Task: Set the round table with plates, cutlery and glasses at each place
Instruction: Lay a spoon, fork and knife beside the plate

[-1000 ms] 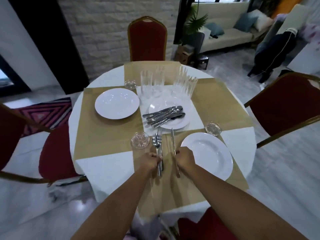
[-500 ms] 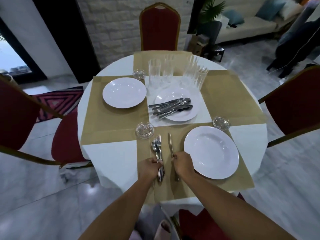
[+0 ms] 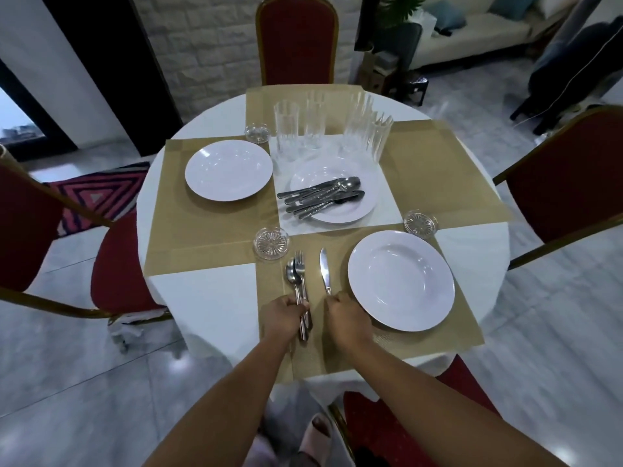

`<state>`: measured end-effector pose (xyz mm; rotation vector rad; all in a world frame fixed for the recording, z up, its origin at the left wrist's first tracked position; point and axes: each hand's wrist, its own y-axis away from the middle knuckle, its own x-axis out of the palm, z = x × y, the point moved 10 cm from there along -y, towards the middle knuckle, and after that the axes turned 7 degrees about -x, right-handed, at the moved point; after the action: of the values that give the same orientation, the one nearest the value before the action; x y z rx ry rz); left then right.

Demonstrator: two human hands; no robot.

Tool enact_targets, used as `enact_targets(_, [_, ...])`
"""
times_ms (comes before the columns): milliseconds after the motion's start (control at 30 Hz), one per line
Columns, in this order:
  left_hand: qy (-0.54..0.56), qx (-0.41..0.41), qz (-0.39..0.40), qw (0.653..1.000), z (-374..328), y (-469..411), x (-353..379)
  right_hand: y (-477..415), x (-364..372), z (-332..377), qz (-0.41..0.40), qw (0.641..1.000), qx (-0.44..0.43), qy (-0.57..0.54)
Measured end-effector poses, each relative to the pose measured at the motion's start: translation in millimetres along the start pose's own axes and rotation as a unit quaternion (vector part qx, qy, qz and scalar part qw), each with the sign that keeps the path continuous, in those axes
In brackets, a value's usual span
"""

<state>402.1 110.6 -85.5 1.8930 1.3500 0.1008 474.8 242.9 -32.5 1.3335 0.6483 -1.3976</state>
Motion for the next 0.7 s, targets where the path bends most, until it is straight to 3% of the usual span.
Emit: enact_targets(700, [-0.032, 0.037, -0.014, 0.999, -3.5, 7.6, -1.8, 18.7, -1.6, -11.5, 0.012, 0.999, 0.009, 0.051])
